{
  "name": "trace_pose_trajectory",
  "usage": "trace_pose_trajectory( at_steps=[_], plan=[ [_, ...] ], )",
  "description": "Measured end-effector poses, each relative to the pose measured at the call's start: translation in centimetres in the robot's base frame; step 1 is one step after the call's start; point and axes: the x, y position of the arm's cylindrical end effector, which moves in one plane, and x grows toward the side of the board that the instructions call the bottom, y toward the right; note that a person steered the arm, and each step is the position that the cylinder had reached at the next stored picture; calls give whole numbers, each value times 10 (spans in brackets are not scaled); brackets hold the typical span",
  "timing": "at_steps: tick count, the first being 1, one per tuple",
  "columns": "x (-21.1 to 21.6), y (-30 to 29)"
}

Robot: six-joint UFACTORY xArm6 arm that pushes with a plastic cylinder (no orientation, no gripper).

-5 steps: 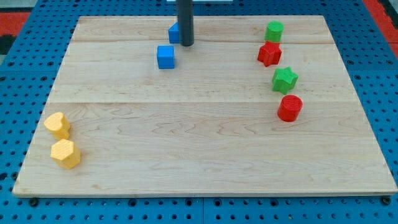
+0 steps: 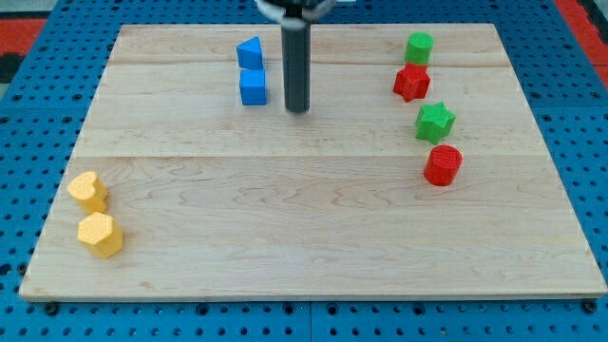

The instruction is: Push yellow heart a bit top right

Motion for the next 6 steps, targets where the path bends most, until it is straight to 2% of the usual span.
trace_pose_trajectory(
  at_steps=[1, 2, 3, 4, 6],
  plan=[
    [108, -33],
    [195, -109],
    [202, -219],
    [182, -246],
    [129, -157]
  ],
)
